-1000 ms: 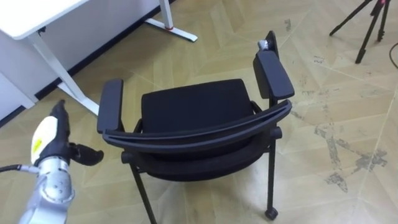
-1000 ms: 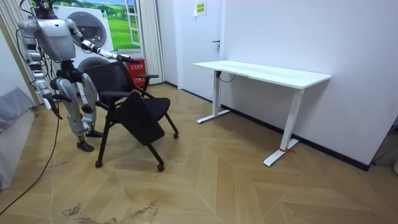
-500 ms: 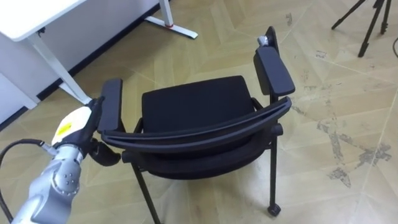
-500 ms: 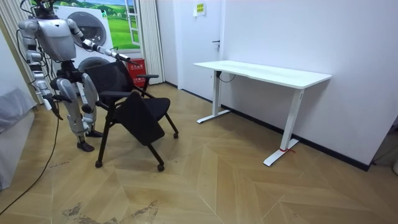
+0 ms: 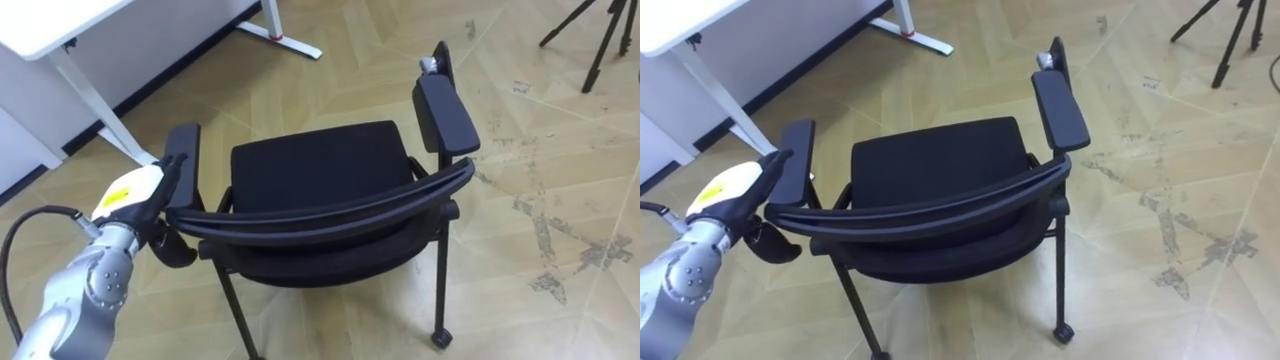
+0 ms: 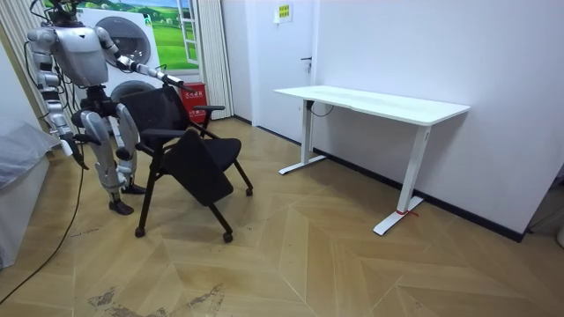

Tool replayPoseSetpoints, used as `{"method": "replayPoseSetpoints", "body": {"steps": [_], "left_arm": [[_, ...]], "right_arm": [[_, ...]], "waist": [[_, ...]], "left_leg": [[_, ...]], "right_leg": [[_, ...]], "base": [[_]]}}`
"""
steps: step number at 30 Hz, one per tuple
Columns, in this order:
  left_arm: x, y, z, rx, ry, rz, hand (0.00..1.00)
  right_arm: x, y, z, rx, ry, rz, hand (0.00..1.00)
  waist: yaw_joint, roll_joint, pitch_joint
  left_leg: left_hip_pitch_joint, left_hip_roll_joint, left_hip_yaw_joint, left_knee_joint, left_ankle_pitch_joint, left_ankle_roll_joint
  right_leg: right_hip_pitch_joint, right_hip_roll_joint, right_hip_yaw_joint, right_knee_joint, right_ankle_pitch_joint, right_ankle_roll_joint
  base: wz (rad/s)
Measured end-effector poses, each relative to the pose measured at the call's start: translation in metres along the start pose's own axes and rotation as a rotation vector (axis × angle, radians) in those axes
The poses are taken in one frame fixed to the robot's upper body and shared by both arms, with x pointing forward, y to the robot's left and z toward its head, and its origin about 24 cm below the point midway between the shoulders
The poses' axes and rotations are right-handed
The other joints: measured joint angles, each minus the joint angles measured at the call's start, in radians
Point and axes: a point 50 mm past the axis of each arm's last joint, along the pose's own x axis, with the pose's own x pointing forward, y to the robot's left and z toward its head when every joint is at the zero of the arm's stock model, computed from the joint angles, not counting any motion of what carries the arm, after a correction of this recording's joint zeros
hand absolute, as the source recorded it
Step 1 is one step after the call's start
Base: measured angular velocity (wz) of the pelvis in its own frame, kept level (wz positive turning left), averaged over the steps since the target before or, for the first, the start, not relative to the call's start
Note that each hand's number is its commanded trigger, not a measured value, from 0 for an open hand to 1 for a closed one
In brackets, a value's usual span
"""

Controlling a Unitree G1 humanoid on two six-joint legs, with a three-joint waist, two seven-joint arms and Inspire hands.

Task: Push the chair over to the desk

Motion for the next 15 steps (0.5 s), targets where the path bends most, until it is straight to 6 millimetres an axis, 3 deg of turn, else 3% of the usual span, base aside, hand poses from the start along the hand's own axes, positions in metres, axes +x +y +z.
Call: {"method": "replayPoseSetpoints", "body": {"steps": [15], "left_arm": [[-0.007,0.009,0.012,0.011,-0.052,0.03,0.0]], "right_arm": [[0.001,0.0,0.002,0.004,-0.006,-0.024,0.0]], "waist": [[0.0,0.001,0.0004]], "left_leg": [[-0.003,0.0,-0.013,0.0,0.0,0.0]], "right_leg": [[0.0,-0.002,-0.004,-0.001,0.0,0.0]], "base": [[0.0]]}}
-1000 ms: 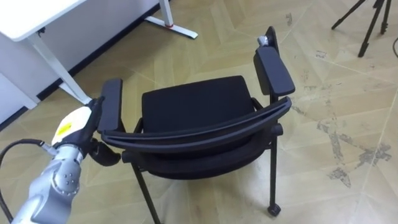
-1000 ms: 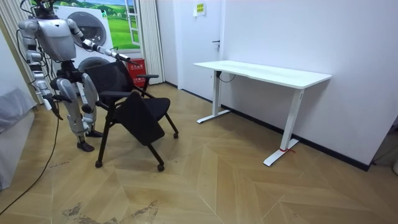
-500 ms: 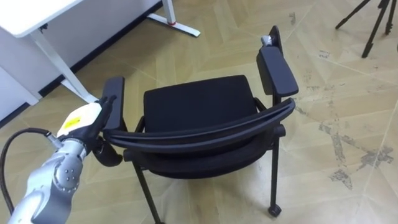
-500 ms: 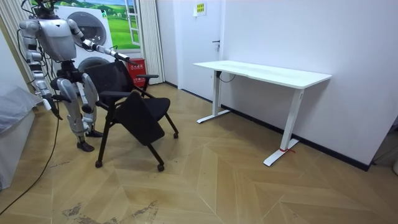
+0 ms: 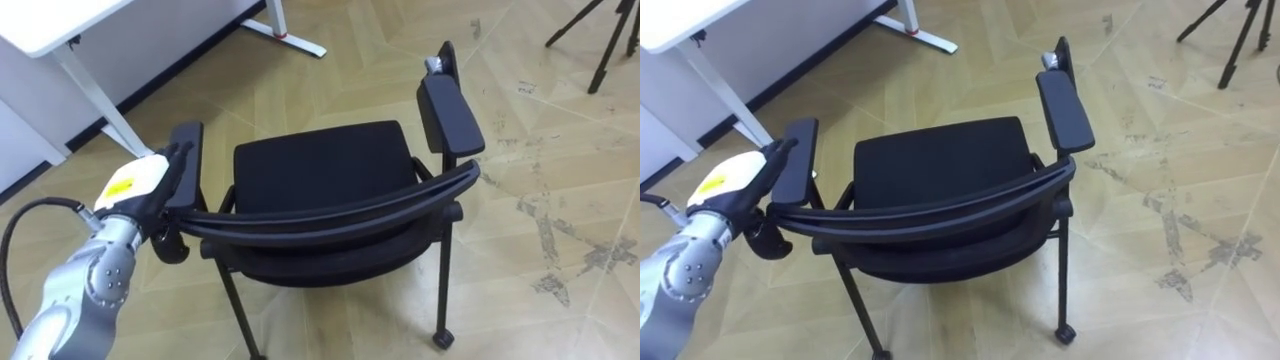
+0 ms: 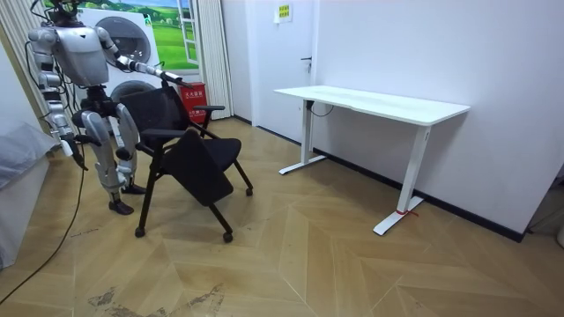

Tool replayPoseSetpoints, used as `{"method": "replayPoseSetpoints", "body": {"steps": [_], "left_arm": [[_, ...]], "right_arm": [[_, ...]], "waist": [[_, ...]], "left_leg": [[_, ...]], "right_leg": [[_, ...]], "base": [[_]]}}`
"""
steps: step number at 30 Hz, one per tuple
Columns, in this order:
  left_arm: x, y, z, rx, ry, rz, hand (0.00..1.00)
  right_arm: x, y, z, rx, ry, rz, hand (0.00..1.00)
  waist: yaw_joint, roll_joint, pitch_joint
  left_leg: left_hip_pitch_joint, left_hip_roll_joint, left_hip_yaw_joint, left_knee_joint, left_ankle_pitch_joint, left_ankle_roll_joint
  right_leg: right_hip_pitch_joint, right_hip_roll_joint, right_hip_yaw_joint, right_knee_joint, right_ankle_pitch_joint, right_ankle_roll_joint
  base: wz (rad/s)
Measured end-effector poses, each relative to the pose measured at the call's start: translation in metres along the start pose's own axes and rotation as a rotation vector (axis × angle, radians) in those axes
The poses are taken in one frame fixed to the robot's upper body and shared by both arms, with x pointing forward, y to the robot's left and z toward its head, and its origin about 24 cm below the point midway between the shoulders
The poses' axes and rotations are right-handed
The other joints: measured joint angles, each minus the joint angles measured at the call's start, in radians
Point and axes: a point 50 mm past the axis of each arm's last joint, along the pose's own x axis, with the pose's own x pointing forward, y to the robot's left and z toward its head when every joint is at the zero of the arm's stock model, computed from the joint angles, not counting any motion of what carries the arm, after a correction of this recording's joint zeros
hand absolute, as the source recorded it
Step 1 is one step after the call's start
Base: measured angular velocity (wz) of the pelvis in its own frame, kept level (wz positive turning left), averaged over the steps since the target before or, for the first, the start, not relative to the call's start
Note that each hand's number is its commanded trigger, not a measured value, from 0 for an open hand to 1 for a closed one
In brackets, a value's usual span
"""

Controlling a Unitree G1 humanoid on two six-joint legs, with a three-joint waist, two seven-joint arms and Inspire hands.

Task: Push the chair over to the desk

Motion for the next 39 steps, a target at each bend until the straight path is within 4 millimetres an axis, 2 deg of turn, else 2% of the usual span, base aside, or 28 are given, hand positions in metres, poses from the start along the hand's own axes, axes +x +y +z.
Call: {"method": "replayPoseSetpoints", "body": {"steps": [9,13,23,27,31,39], "left_arm": [[-0.004,0.015,0.013,0.023,-0.056,0.007,0.0],[-0.008,0.024,0.027,0.051,-0.115,-0.014,0.0],[-0.014,0.03,0.039,0.059,-0.148,-0.091,0.0],[-0.018,0.032,0.047,0.062,-0.173,-0.122,0.0],[-0.02,0.031,0.051,0.066,-0.182,-0.153,0.0],[-0.029,0.041,0.065,0.042,-0.256,-0.179,0.0]], "right_arm": [[0.001,0.003,0.008,-0.004,-0.016,0.003,0.0],[0.001,0.003,0.009,-0.009,-0.019,0.01,0.0],[0.002,0.007,0.015,-0.009,-0.035,0.022,0.0],[0.003,0.009,0.018,0.007,-0.031,0.02,0.0],[0.003,0.007,0.013,0.034,-0.009,0.005,0.0],[0.003,0.006,0.01,0.042,0.002,0.0,0.0]], "waist": [[-0.003,0.0,0.0003],[-0.003,-0.002,0.0012],[-0.015,-0.001,0.0008],[-0.033,0.002,0.0012],[-0.04,0.011,0.0006],[-0.04,0.019,0.0019]], "left_leg": [[-0.001,-0.001,-0.009,0.001,0.0,0.0],[-0.002,-0.001,-0.009,0.001,0.0,0.0],[-0.017,-0.001,-0.01,0.004,0.0,0.0],[-0.019,-0.003,-0.01,0.011,0.0,0.0],[-0.016,-0.005,-0.01,0.013,0.0,0.0],[-0.012,-0.007,-0.012,0.012,0.0,0.0]], "right_leg": [[0.0,-0.003,-0.005,0.003,0.0,0.0],[0.0,-0.004,-0.005,0.002,0.0,0.0],[-0.004,-0.007,-0.022,-0.001,0.0,0.0],[-0.001,-0.009,-0.022,-0.002,0.0,0.001],[0.001,-0.01,-0.021,-0.002,-0.001,0.002],[0.004,-0.013,-0.019,0.0,-0.002,0.004]], "base": [[0.01],[0.0],[0.04],[0.01],[-0.01],[0.0]]}}
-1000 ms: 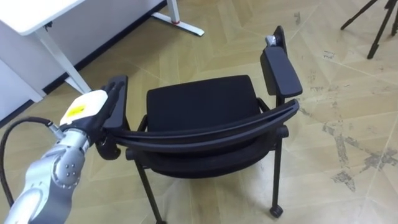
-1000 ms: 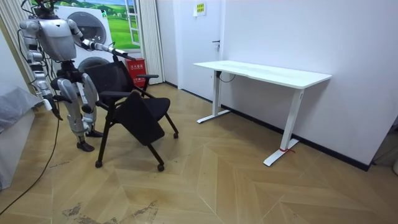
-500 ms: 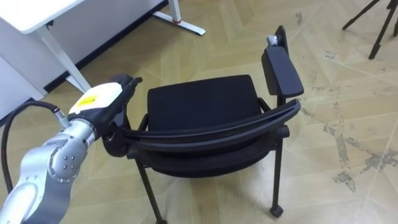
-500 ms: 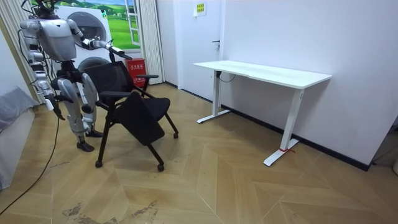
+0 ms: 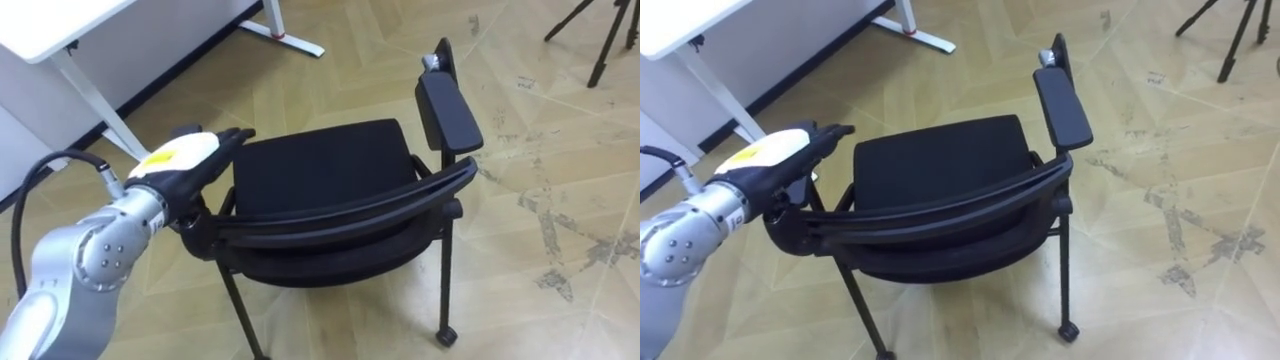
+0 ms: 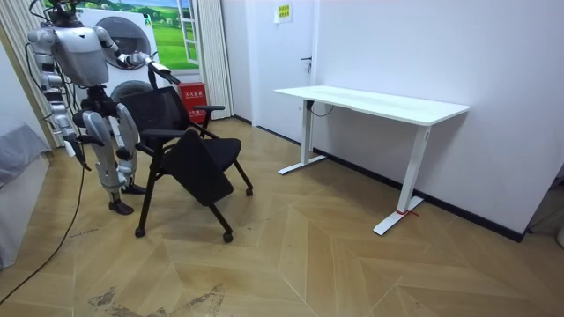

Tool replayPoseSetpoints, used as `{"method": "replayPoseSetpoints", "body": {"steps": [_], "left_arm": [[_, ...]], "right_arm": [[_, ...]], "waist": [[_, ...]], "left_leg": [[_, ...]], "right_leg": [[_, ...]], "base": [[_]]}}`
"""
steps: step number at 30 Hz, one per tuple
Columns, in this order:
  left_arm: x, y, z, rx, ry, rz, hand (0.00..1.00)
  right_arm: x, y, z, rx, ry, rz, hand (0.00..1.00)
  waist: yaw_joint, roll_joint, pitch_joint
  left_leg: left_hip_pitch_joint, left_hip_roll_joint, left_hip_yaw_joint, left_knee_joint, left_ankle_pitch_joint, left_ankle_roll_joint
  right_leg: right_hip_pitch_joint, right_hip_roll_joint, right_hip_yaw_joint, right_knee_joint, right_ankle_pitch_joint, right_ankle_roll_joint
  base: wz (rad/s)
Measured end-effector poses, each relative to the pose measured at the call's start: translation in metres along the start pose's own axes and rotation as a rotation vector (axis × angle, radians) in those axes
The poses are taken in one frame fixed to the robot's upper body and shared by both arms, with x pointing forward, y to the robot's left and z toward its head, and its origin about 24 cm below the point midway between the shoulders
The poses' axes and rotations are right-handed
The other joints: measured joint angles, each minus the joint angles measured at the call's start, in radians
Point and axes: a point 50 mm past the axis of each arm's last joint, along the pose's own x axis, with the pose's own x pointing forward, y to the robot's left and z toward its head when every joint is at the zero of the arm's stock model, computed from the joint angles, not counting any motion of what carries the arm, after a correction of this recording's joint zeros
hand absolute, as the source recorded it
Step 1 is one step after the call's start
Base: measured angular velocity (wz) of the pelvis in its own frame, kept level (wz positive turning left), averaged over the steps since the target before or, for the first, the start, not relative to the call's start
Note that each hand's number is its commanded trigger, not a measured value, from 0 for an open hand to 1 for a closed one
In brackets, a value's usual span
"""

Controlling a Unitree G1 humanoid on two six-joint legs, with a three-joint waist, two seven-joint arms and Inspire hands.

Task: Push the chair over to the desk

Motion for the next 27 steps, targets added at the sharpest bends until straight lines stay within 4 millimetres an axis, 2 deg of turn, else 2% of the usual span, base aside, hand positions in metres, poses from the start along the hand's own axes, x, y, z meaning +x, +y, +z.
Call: {"method": "replayPoseSetpoints", "body": {"steps": [6,11,12,18,21,23,27], "left_arm": [[0.0,-0.001,0.001,-0.015,-0.007,-0.023,0.0],[-0.001,0.0,0.002,-0.013,-0.011,-0.022,0.0],[-0.001,0.0,0.001,-0.014,-0.01,-0.022,0.0],[0.004,-0.008,-0.009,-0.03,0.025,-0.047,0.0],[0.009,-0.019,-0.022,-0.053,0.076,-0.095,0.0],[0.012,-0.026,-0.028,-0.07,0.102,-0.109,0.0],[0.015,-0.033,-0.03,-0.086,0.111,-0.101,0.0]], "right_arm": [[0.0,0.0,-0.001,0.001,0.009,-0.002,0.0],[0.0,-0.001,-0.001,0.001,0.009,-0.004,0.0],[0.0,-0.001,-0.001,0.001,0.009,-0.008,0.0],[0.0,0.0,0.0,-0.002,0.004,-0.01,0.0],[0.0,0.0,0.0,0.001,0.001,-0.004,0.0],[0.0,0.0,0.0,-0.009,0.003,-0.001,0.0],[0.0,0.001,-0.001,-0.026,0.005,0.003,0.0]], "waist": [[0.0,0.016,0.0],[-0.001,0.013,0.0024],[-0.001,0.004,0.0092],[-0.008,-0.004,0.0143],[-0.013,-0.01,0.0146],[-0.015,-0.013,0.0117],[-0.014,-0.037,0.0069]], "left_leg": [[-0.001,0.0,0.001,0.0,0.0,0.0],[0.0,0.0,0.002,0.0,0.0,0.0],[0.001,-0.001,0.003,0.0,0.0,0.0],[-0.002,-0.002,0.006,0.001,0.0,0.0],[-0.003,-0.002,0.007,0.0,0.0,0.0],[-0.003,-0.001,0.007,0.0,0.0,0.0],[-0.003,-0.001,0.017,0.0,0.0,0.0]], "right_leg": [[-0.003,0.0,0.002,0.0,0.0,0.001],[-0.003,0.001,0.007,0.0,0.0,0.001],[-0.005,0.001,0.01,0.001,0.0,0.001],[-0.011,0.001,0.019,0.003,0.0,0.001],[-0.015,0.003,0.025,0.004,-0.001,0.001],[-0.016,0.003,0.026,0.004,-0.001,0.001],[-0.016,0.004,0.026,0.003,0.0,0.001]], "base": [[0.0],[-0.02],[-0.09],[-0.05],[-0.04],[-0.03],[0.0]]}}
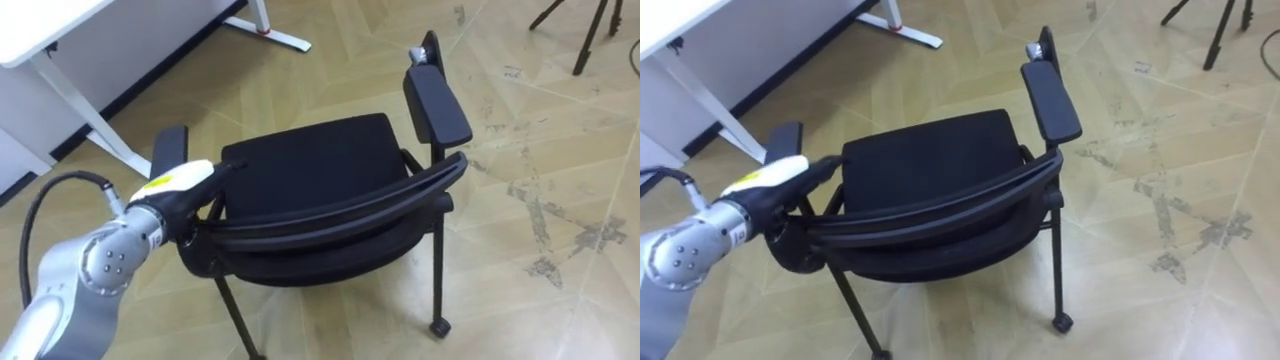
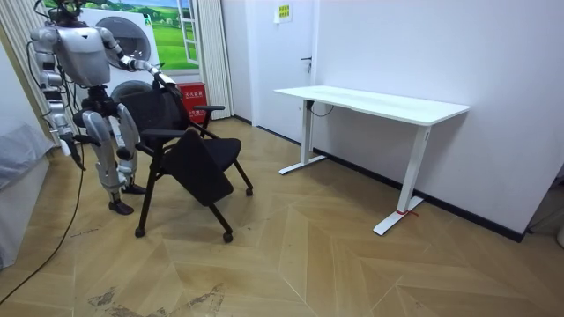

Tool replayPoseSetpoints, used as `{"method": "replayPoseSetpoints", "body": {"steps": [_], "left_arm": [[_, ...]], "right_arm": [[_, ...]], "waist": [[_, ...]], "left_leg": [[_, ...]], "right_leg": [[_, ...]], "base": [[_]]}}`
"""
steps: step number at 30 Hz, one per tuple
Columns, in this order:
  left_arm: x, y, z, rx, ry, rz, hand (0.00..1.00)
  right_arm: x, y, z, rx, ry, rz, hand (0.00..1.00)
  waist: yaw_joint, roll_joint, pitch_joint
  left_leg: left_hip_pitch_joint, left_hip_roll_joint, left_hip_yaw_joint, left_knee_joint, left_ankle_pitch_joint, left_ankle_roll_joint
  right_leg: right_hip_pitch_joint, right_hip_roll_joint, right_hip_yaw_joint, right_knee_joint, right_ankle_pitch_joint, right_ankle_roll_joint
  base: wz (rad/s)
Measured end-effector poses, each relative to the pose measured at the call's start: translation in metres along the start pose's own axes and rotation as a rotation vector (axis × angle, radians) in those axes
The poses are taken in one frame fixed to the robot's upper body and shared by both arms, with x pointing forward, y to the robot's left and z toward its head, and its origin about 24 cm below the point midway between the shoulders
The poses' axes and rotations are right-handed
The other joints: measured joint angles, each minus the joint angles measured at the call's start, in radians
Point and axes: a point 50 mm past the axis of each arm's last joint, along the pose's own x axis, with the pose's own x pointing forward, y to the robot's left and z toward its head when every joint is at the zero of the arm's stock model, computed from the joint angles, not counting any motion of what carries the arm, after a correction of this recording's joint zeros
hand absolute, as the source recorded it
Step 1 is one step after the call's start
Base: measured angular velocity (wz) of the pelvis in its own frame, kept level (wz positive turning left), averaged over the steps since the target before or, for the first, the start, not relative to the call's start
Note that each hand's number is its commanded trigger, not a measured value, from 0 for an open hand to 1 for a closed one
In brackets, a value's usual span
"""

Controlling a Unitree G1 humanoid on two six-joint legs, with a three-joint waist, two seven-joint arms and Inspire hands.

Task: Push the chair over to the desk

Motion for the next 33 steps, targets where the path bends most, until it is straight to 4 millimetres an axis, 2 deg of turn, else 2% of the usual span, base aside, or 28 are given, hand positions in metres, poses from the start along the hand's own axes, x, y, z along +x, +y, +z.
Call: {"method": "replayPoseSetpoints", "body": {"steps": [3,8,15,22,23,24,25,26,27,33], "left_arm": [[0.001,-0.002,0.0,-0.001,-0.005,0.007,0.0],[0.005,-0.007,-0.005,-0.006,0.005,0.011,0.0],[0.011,-0.016,-0.013,-0.029,0.031,0.027,0.0],[0.013,-0.016,-0.014,-0.028,0.035,0.044,0.0],[0.013,-0.016,-0.015,-0.028,0.038,0.041,0.15],[0.013,-0.017,-0.015,-0.028,0.038,0.041,0.25],[0.014,-0.017,-0.016,-0.028,0.039,0.043,0.49],[0.014,-0.017,-0.016,-0.029,0.039,0.045,0.58],[0.014,-0.018,-0.016,-0.03,0.04,0.046,1.0],[0.014,-0.021,-0.015,-0.002,0.036,0.027,1.0]], "right_arm": [[0.0,-0.001,0.001,-0.003,-0.015,-0.003,0.0],[-0.002,-0.003,-0.001,-0.016,-0.031,-0.02,0.0],[-0.003,-0.009,-0.012,-0.015,-0.008,-0.048,0.0],[-0.004,-0.011,-0.015,-0.03,0.005,-0.05,0.0],[-0.004,-0.011,-0.016,-0.033,0.006,-0.05,0.0],[-0.004,-0.011,-0.016,-0.038,0.006,-0.051,0.0],[-0.004,-0.011,-0.015,-0.04,0.006,-0.05,0.0],[-0.004,-0.01,-0.015,-0.041,0.006,-0.05,0.0],[-0.004,-0.01,-0.015,-0.041,0.006,-0.05,0.0],[-0.004,-0.01,-0.017,-0.037,0.026,-0.059,0.0]], "waist": [[-0.001,-0.004,-0.0028],[-0.004,0.005,-0.0086],[-0.008,0.006,-0.0084],[-0.006,-0.013,-0.0078],[-0.006,-0.014,-0.0079],[-0.006,-0.016,-0.0082],[-0.006,-0.016,-0.0081],[-0.006,-0.016,-0.0081],[-0.006,-0.016,-0.0082],[-0.005,-0.015,-0.0084]], "left_leg": [[0.002,-0.001,0.004,0.0,0.0,0.0],[0.004,-0.001,0.01,-0.001,0.0,0.0],[0.02,-0.001,0.014,-0.002,0.0,0.0],[0.034,0.0,0.016,-0.002,0.0,0.0],[0.035,0.0,0.017,-0.002,0.0,0.0],[0.037,0.0,0.018,-0.002,0.0,0.0],[0.038,0.0,0.018,-0.002,0.0,0.0],[0.039,0.0,0.018,-0.002,0.0,0.0],[0.039,0.0,0.018,-0.002,0.0,0.0],[0.046,0.0,0.017,-0.002,0.0,0.0]], "right_leg": [[0.001,0.002,0.002,0.001,0.001,0.002],[0.002,0.0,0.002,0.003,0.001,0.002],[0.014,0.001,0.017,0.002,0.001,0.002],[0.023,0.003,0.027,0.001,0.001,0.002],[0.025,0.003,0.027,0.001,0.001,0.002],[0.027,0.003,0.027,0.0,0.001,0.002],[0.028,0.003,0.027,0.0,0.001,0.002],[0.029,0.003,0.027,0.0,0.001,0.002],[0.029,0.004,0.027,0.0,0.001,0.002],[0.036,0.009,0.028,0.0,0.001,0.002]], "base": [[0.0],[0.0],[-0.03],[-0.02],[0.0],[0.0],[0.0],[0.0],[0.0],[0.0]]}}
